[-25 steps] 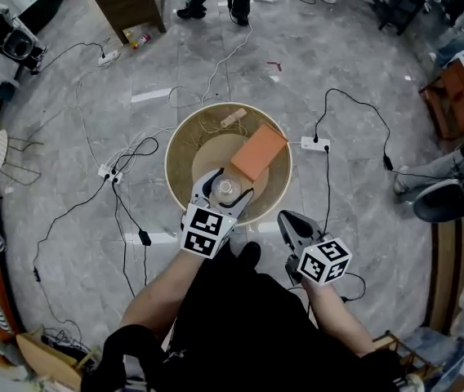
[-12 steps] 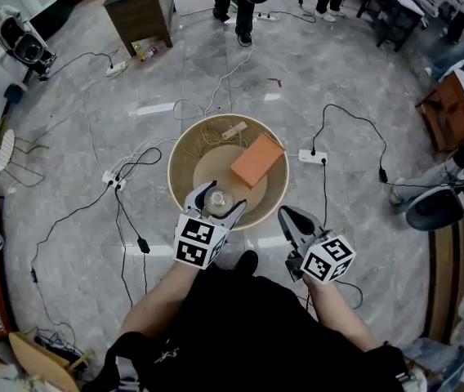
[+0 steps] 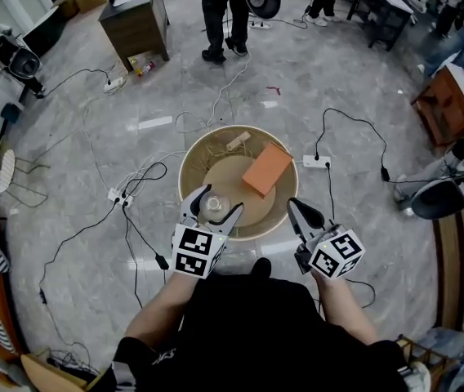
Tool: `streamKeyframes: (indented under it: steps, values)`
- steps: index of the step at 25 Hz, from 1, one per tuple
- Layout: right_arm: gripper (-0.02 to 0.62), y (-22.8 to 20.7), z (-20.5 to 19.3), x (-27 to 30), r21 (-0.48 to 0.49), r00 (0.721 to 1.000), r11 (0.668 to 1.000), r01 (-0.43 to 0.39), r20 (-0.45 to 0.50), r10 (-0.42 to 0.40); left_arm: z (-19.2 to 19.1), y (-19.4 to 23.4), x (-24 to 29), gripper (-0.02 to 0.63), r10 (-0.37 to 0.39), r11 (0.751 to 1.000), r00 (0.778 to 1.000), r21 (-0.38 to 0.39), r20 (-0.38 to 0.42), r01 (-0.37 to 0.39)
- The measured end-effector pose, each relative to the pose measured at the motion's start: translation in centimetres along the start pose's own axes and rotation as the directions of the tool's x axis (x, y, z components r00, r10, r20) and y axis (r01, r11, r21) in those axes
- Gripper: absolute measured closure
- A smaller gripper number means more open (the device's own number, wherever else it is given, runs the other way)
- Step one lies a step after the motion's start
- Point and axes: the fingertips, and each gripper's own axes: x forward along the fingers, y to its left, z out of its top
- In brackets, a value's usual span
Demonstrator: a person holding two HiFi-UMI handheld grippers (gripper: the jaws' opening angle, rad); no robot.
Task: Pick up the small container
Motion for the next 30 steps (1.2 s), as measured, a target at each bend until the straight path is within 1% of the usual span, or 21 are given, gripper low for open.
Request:
streamKeyframes:
  steps: [2,4,10,13,17,23,30]
  values:
    - [0.583,0.9,0.2,1.3,-0.025,1.000,1.000,0.006,0.012,-0.006,0.2,1.4,-0.8,0.258,-0.007,1.000,1.000,0.013,0.007,0.007]
    - [0.583,2.3,0.5,2.8,-0.056,1.000,0.998,-0.012,0.021,0.014,0.3,3.2,-1.7,0.258,-0.006,1.000,1.000,0.016,0.014,0.005]
    - [0.584,7.3,1.7,5.7,-0.162,0.998,0.985,-0.053,0.017,0.056,-0.1,8.0,-4.3,0.258,0.028,0.999,0.999,-0.019,0.044,-0.028]
    - [0.583,8.8,2.0,6.6,-0.188,0.998,0.980,-0.058,0.015,0.062,-0.3,9.6,-5.1,0.258,0.040,0.999,0.998,-0.029,0.052,-0.038]
    - [0.584,9.7,2.1,7.4,-0.200,0.998,0.978,-0.055,0.009,0.058,-0.8,11.4,-5.8,0.258,0.055,0.997,0.997,-0.049,0.056,-0.052]
    - [0.584,10.0,2.4,7.7,-0.208,0.998,0.976,-0.059,0.003,0.061,-0.9,12.0,-6.2,0.258,0.057,0.997,0.997,-0.058,0.055,-0.053]
    - [0.584,9.4,1.9,6.8,-0.187,0.998,0.981,-0.057,0.015,0.061,-1.4,10.5,-6.1,0.258,0.045,0.998,0.998,-0.050,0.042,-0.043]
